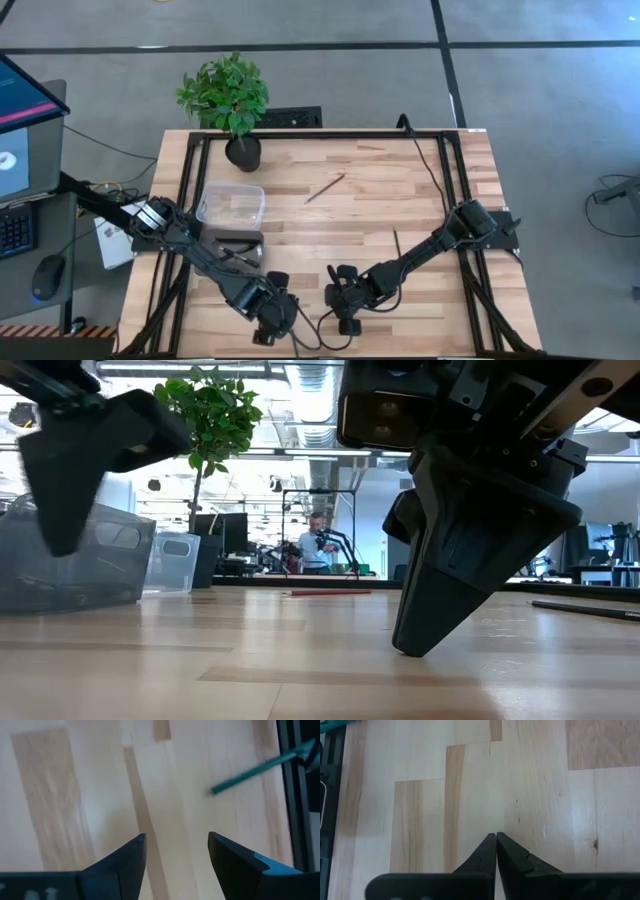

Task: Sort pens & pencils
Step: Put the green pencil into the transparent bin

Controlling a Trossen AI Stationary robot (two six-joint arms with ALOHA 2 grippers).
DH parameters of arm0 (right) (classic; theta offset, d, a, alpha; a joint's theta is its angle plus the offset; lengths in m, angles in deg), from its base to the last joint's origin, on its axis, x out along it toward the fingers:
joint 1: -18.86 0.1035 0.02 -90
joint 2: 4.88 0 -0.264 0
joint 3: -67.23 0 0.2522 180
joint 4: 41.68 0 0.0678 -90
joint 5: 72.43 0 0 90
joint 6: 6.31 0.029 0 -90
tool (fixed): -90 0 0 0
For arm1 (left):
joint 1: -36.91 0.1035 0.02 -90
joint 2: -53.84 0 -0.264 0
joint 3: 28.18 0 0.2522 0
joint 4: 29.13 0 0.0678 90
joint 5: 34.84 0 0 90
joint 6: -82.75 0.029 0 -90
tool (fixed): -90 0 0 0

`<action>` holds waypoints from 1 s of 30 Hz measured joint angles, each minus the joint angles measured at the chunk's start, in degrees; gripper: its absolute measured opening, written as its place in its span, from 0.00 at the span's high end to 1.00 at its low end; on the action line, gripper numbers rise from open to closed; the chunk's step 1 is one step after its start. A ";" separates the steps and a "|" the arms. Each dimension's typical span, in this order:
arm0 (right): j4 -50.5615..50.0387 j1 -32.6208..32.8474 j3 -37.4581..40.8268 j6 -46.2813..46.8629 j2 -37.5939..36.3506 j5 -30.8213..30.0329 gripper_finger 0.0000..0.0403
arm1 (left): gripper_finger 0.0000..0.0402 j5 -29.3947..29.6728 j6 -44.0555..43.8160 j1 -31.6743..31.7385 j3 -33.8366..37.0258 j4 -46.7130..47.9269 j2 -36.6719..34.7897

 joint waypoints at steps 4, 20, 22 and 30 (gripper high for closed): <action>0.00 -0.29 -0.02 0.02 0.00 0.23 0.91 | 0.48 1.72 -0.83 0.08 0.00 -1.12 0.00; 0.14 -0.52 -0.02 0.07 0.02 0.06 0.91 | 0.48 5.12 2.74 -0.35 0.00 -5.18 0.00; 0.15 -0.52 -0.02 0.05 0.02 0.04 0.91 | 0.48 4.83 4.82 -0.70 0.00 -6.95 0.00; -1.20 -1.30 -0.24 -1.23 0.02 0.24 0.91 | 0.48 4.11 11.75 -2.87 -6.19 -3.89 -0.22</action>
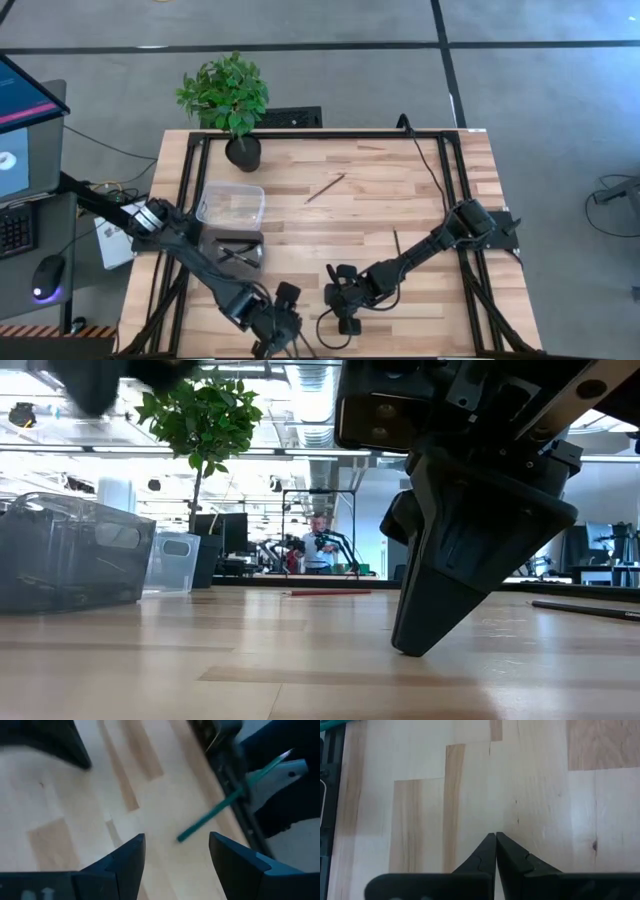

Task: Sort pens & pencils
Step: Put the green pencil into the transparent bin

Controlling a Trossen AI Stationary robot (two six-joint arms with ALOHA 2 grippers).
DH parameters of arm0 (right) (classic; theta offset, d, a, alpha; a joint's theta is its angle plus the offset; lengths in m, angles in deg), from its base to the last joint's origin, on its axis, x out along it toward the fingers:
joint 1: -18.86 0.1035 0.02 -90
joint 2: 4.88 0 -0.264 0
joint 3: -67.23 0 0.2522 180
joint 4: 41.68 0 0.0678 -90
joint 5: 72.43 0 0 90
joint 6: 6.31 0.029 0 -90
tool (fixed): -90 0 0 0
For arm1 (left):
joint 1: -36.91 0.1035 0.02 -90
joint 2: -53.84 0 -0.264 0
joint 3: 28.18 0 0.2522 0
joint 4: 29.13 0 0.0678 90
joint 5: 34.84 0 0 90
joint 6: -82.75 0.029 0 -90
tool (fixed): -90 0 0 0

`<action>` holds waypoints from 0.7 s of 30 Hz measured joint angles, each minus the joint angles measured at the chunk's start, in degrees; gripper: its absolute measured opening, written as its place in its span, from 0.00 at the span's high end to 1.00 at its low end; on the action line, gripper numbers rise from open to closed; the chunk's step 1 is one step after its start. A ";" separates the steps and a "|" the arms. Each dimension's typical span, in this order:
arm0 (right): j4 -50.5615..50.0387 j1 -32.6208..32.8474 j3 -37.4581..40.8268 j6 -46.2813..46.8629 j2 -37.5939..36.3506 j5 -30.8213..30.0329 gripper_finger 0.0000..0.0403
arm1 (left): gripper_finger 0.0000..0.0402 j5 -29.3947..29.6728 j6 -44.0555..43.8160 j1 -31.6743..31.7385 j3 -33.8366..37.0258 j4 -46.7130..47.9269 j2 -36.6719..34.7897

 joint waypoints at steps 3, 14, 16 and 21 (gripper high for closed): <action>-0.96 -0.82 -0.06 -0.15 -0.02 0.74 0.91 | 0.48 4.15 1.87 -1.78 -5.67 4.58 -0.22; 1.09 -1.83 0.25 -0.26 -0.04 0.72 0.91 | 0.48 -1.50 18.51 -5.17 -9.02 -0.69 0.15; 2.01 -1.83 0.29 -0.26 0.04 0.34 0.91 | 0.48 -3.86 25.71 -6.26 -8.18 -4.99 0.15; 3.08 -1.87 0.29 1.22 0.13 -0.17 0.91 | 0.48 -2.07 35.96 -8.34 -7.76 -6.98 0.85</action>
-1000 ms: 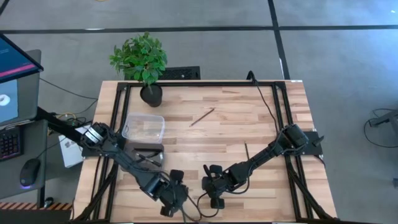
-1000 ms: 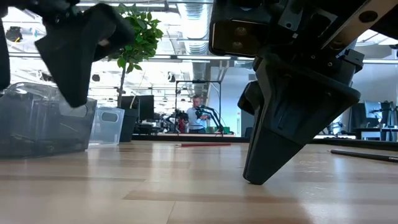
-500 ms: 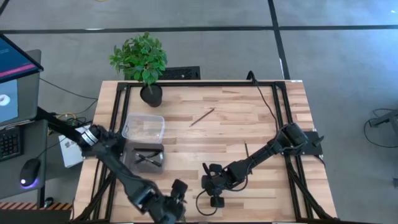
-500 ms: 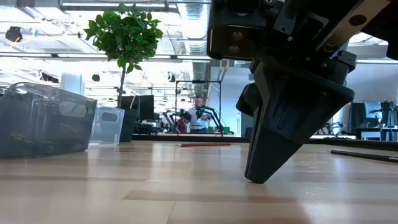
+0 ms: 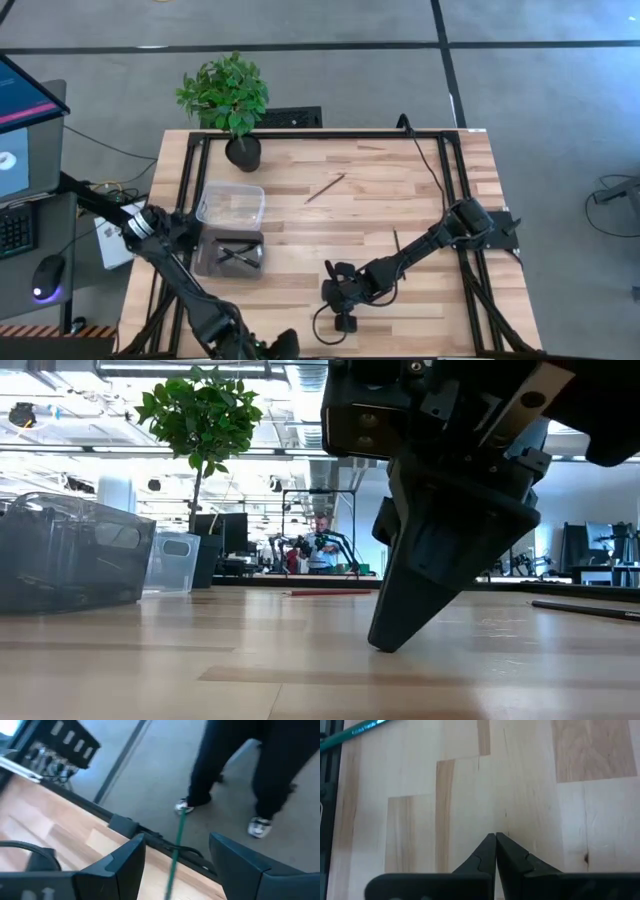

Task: Sort pens & pencils
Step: Put the green pencil into the transparent bin

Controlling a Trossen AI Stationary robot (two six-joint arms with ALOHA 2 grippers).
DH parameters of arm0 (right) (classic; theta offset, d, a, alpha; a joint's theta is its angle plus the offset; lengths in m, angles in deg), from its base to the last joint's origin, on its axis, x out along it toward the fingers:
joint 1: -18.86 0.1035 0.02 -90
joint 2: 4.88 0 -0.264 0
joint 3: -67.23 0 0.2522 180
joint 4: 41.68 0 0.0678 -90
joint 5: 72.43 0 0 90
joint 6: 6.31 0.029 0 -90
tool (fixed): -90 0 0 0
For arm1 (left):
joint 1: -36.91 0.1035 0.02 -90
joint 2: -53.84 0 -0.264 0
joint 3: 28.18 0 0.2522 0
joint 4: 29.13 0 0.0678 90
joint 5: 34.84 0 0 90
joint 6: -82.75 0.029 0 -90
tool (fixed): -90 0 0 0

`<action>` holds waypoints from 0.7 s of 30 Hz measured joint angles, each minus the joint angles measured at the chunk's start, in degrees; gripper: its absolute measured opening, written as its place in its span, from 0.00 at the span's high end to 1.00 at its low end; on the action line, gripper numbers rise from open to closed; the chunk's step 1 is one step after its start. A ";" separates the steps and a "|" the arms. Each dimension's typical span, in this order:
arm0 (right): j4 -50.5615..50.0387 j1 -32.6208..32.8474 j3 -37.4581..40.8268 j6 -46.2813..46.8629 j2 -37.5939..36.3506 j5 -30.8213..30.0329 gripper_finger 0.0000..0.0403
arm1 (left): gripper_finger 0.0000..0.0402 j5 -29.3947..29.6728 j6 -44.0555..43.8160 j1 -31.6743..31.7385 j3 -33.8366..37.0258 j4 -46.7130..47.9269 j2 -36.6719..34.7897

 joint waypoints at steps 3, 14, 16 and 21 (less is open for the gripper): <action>0.61 -0.02 0.00 1.84 0.02 -0.14 0.91 | 0.48 2.01 -0.26 -0.12 0.14 -0.07 1.26; 2.58 -0.09 -0.04 9.85 0.11 -0.33 0.91 | 0.48 0.64 4.71 -0.63 -0.17 -2.56 6.93; 2.64 -0.09 -0.04 10.71 0.11 -0.36 0.91 | 0.48 0.69 5.53 -0.68 -0.17 -3.51 7.15; 4.46 -0.07 0.00 11.13 0.20 -1.54 0.91 | 0.48 1.29 7.06 -0.94 -0.20 -5.46 8.77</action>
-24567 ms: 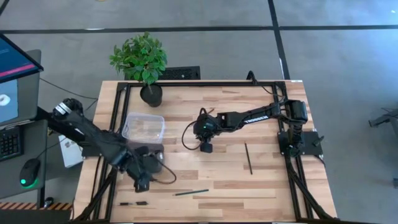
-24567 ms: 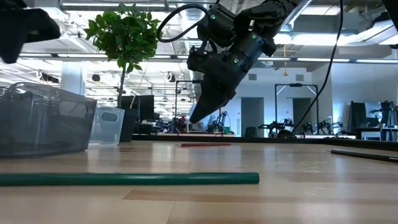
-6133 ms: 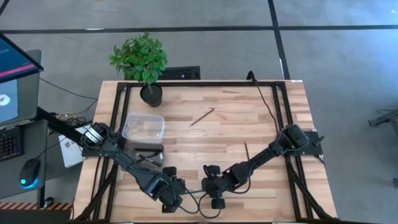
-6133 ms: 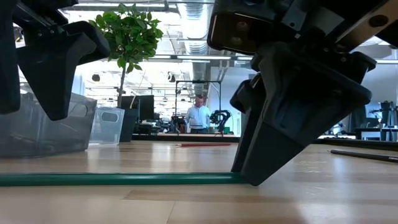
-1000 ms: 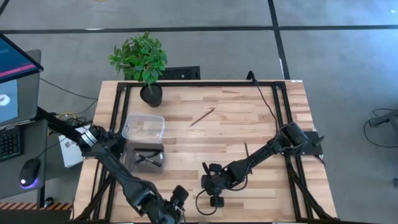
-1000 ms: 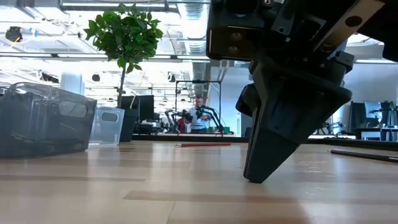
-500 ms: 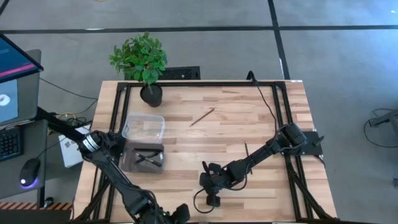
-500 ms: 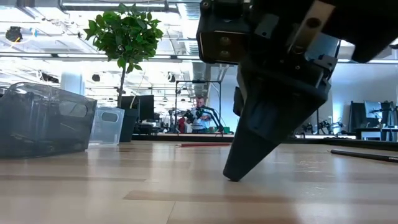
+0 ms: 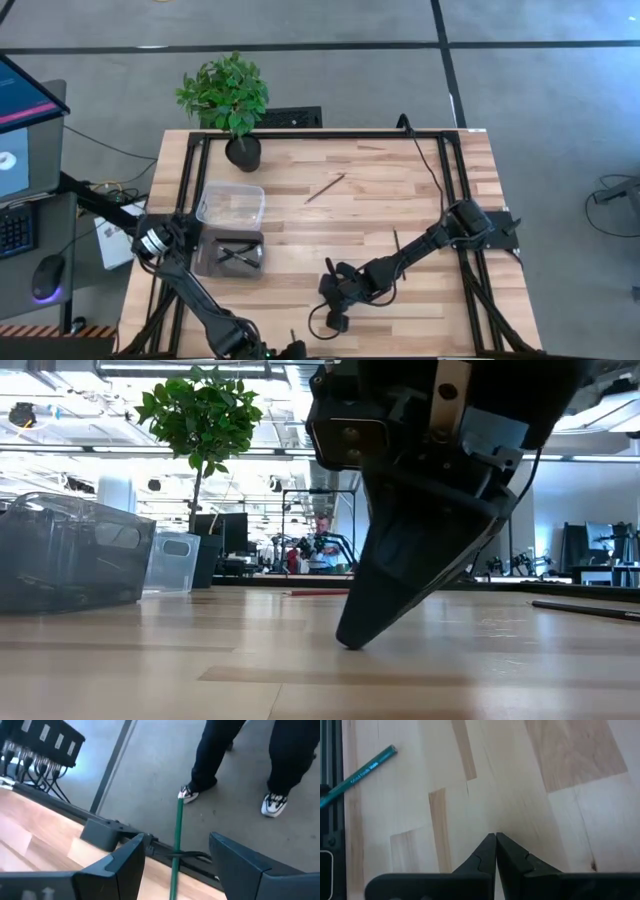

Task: Sort pens & pencils
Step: Put the green pencil into the transparent bin

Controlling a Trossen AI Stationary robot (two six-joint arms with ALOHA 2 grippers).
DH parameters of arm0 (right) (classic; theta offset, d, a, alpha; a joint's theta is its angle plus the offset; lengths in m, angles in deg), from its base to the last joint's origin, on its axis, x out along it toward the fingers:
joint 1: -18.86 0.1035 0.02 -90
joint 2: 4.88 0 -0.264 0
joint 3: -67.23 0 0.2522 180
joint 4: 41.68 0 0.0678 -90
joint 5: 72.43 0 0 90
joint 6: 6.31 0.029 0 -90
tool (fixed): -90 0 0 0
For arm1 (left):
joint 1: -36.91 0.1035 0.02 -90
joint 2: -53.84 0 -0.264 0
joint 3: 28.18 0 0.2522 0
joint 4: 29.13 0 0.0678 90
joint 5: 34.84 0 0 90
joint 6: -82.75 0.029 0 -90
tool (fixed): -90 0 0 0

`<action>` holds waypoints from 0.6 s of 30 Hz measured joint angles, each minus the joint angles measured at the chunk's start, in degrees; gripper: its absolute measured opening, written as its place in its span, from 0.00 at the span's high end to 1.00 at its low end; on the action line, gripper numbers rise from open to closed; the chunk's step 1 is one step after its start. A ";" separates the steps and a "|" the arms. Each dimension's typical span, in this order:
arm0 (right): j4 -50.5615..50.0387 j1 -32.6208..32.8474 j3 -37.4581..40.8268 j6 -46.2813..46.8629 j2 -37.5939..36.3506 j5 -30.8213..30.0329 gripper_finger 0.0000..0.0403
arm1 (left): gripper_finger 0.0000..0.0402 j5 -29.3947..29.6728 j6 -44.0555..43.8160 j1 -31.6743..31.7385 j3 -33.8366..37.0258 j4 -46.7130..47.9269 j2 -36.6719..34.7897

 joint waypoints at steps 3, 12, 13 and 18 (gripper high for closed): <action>0.95 -0.04 0.02 0.03 0.08 -0.11 0.91 | 0.48 0.68 0.86 0.02 0.01 -0.43 1.70; 2.63 -0.06 0.04 1.57 0.15 -0.25 0.91 | 0.48 1.71 3.45 0.63 -0.03 -7.03 4.15; 2.93 -0.10 0.07 1.74 0.15 -0.28 0.91 | 0.48 1.80 4.31 0.58 -0.04 -6.99 4.65; 3.52 -0.24 0.07 2.47 0.20 -0.24 0.91 | 0.48 1.93 5.18 0.05 -0.04 -8.36 7.97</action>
